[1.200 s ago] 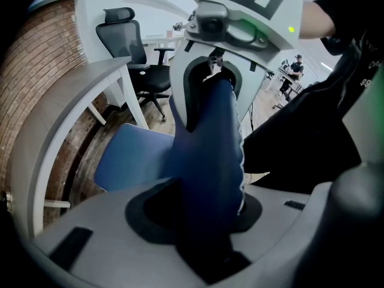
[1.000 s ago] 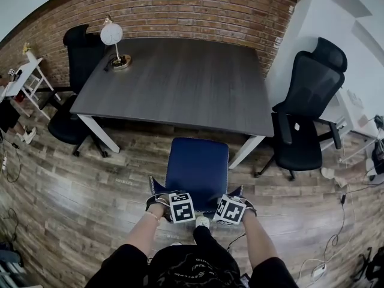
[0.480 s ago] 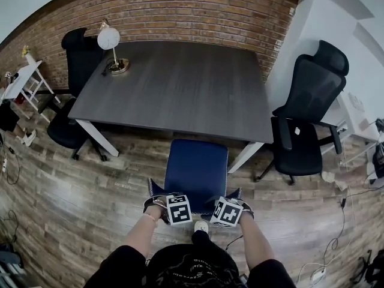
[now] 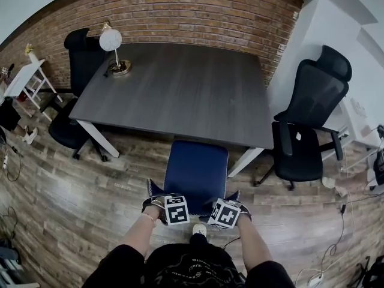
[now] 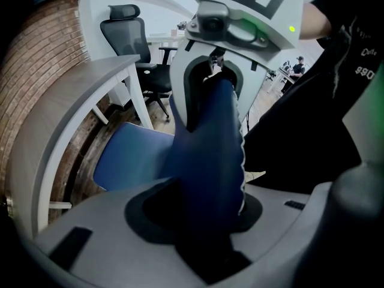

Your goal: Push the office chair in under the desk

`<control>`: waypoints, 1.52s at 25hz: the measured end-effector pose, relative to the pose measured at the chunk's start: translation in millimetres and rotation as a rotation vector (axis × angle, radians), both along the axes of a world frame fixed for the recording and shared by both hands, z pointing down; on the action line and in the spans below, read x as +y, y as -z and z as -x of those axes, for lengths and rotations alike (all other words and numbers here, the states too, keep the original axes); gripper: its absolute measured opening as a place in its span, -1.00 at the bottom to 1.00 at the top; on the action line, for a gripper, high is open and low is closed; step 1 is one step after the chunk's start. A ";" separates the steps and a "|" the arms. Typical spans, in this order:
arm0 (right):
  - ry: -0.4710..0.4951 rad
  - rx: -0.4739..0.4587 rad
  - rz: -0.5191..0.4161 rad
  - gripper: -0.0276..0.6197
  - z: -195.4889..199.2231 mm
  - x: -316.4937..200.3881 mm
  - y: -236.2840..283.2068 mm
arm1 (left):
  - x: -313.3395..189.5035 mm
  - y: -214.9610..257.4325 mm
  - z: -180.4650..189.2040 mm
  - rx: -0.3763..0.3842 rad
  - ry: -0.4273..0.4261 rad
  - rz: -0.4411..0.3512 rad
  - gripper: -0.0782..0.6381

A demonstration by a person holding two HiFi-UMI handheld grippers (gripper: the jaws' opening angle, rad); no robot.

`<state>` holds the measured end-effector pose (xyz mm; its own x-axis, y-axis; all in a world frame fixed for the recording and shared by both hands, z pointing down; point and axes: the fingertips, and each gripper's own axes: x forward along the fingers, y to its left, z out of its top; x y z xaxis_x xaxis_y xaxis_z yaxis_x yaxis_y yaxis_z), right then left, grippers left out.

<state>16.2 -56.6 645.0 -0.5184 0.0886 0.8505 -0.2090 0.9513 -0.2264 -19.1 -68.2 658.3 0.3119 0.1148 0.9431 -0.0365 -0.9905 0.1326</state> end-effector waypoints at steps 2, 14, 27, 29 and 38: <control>0.002 -0.003 -0.003 -0.35 -0.4 -1.9 -0.5 | -1.9 0.1 -0.8 0.001 0.003 -0.004 -0.32; 0.016 -0.003 -0.002 -0.36 -6.5 -16.8 1.6 | -17.1 0.3 -5.9 -0.003 0.016 -0.006 -0.32; 0.029 -0.006 0.009 -0.36 -11.8 -34.9 1.9 | -35.6 1.0 -11.9 -0.003 0.031 -0.005 -0.31; 0.030 -0.006 0.009 -0.36 -13.4 -37.5 1.6 | -38.2 0.8 -13.6 -0.002 0.032 -0.005 -0.31; 0.043 -0.013 0.029 -0.33 -15.7 -47.8 1.5 | -49.3 0.1 -15.6 -0.006 0.040 -0.004 -0.31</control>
